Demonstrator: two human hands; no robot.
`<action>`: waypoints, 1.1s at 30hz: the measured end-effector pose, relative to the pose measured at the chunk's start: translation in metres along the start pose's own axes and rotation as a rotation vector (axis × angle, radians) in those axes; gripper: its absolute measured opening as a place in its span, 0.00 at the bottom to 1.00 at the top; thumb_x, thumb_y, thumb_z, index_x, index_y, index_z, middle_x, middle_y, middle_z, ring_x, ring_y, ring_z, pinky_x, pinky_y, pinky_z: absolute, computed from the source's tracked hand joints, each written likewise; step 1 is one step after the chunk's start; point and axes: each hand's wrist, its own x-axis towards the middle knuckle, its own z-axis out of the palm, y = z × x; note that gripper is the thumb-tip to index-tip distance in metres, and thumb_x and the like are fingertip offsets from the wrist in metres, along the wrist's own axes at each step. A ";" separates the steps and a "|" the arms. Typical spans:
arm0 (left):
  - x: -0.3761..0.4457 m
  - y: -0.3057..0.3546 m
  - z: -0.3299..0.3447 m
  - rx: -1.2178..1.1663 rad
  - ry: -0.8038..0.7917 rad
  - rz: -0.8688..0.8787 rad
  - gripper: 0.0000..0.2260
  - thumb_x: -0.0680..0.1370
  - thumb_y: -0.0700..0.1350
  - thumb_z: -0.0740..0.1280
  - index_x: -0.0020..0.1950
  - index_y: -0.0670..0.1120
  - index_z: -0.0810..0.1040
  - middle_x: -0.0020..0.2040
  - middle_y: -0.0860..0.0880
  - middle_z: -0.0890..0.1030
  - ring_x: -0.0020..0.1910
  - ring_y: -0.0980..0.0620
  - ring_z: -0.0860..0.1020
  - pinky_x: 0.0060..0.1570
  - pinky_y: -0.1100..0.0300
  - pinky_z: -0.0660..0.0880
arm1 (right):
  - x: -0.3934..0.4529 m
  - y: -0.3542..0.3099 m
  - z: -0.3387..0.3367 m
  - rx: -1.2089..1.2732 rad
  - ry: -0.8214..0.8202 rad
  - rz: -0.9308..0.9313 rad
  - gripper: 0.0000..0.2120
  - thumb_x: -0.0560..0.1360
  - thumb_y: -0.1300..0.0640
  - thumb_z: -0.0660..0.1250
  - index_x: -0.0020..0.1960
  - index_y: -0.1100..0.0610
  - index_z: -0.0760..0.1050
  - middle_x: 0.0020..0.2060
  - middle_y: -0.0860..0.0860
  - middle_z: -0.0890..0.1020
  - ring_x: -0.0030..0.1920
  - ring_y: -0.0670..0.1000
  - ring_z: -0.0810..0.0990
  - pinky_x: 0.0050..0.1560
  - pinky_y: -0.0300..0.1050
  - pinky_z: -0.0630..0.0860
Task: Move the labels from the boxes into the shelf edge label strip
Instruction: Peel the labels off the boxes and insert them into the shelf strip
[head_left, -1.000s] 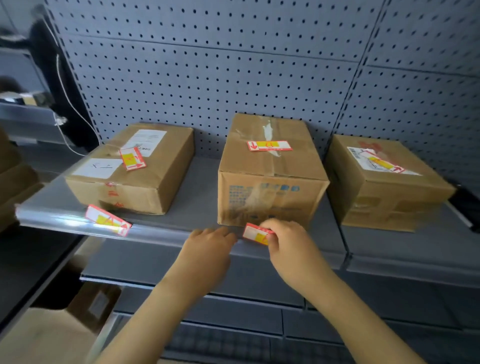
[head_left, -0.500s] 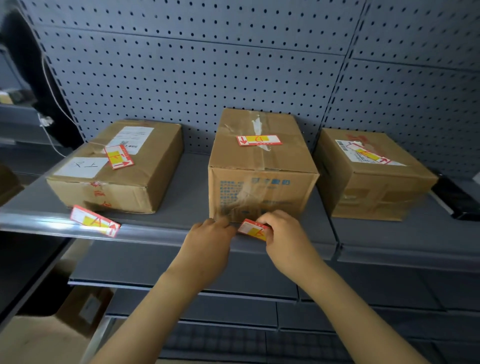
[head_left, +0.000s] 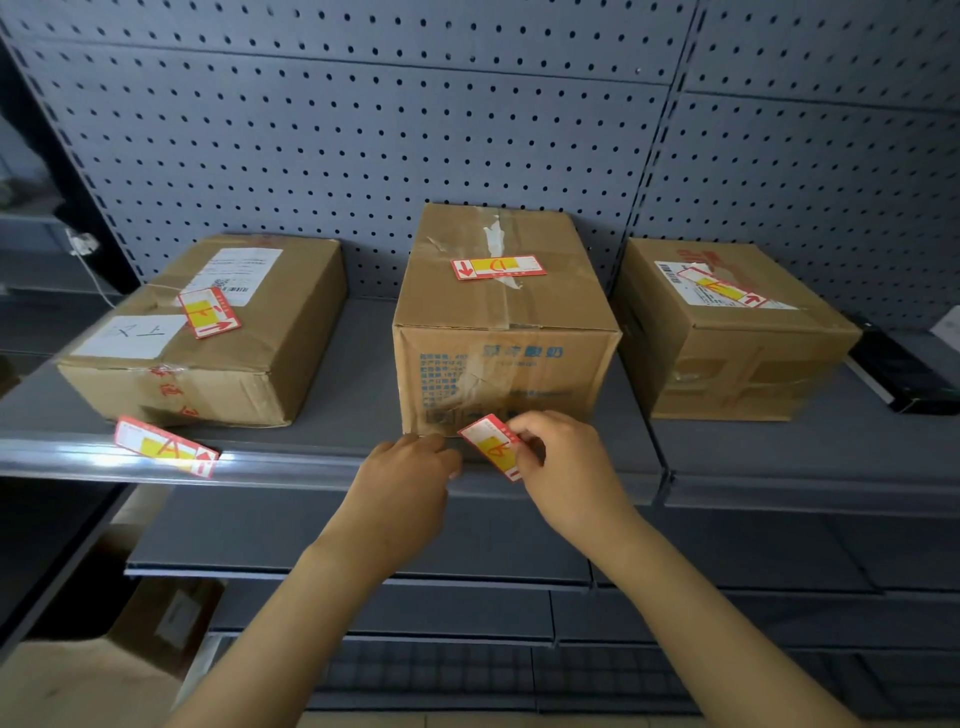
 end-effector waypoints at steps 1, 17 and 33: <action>-0.001 0.000 0.002 -0.007 0.003 -0.004 0.13 0.59 0.35 0.74 0.39 0.49 0.82 0.39 0.50 0.83 0.37 0.45 0.81 0.32 0.53 0.76 | 0.000 -0.001 0.001 0.012 -0.004 -0.021 0.06 0.73 0.64 0.66 0.48 0.58 0.80 0.44 0.53 0.83 0.44 0.51 0.79 0.44 0.51 0.78; -0.011 0.006 -0.002 -0.018 -0.099 0.013 0.15 0.61 0.33 0.73 0.43 0.47 0.82 0.46 0.48 0.82 0.41 0.43 0.81 0.32 0.54 0.77 | 0.000 -0.001 0.010 -0.114 -0.058 -0.217 0.08 0.75 0.61 0.65 0.52 0.56 0.80 0.44 0.53 0.82 0.44 0.54 0.79 0.45 0.54 0.76; -0.013 0.005 -0.018 -0.001 -0.080 -0.073 0.15 0.68 0.37 0.69 0.52 0.51 0.80 0.54 0.52 0.81 0.51 0.45 0.79 0.45 0.54 0.75 | -0.011 -0.004 0.007 -0.320 -0.111 -0.134 0.21 0.76 0.59 0.65 0.68 0.54 0.69 0.59 0.52 0.75 0.59 0.55 0.70 0.60 0.50 0.70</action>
